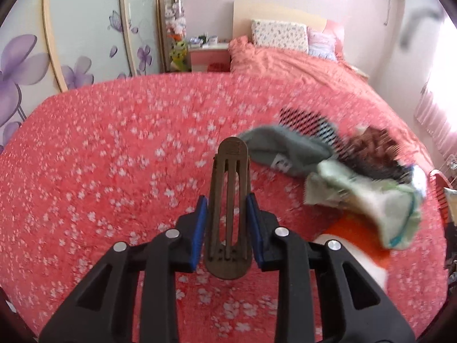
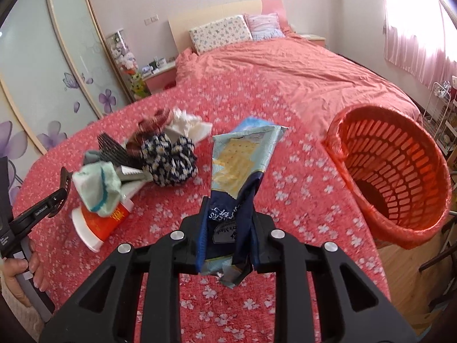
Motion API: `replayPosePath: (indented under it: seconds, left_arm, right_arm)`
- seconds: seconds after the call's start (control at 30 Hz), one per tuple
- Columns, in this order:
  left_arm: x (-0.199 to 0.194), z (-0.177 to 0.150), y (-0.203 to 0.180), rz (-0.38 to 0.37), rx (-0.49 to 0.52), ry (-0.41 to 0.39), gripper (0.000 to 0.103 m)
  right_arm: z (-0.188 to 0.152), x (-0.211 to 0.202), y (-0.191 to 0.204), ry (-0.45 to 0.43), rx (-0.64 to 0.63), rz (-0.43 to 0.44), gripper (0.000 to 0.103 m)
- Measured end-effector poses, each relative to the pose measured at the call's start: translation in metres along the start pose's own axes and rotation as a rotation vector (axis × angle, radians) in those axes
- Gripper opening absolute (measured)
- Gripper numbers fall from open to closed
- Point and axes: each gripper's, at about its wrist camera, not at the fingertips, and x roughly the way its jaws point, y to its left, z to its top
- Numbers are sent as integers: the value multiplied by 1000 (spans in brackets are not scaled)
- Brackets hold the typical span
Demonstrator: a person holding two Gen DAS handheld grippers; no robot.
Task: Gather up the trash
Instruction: 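Carry the wrapper to the orange basket and open the right gripper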
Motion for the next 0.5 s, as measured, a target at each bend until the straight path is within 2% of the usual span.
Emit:
replayPosePath:
  seconds: [0.23, 0.5]
  left_arm:
    - [-59, 14, -36, -87, 46, -96, 28]
    - [-104, 13, -132, -247, 159, -148, 28]
  right_arm:
    - [9, -23, -15, -54, -4, 0, 24]
    - [16, -45, -56, -96, 37, -40, 24]
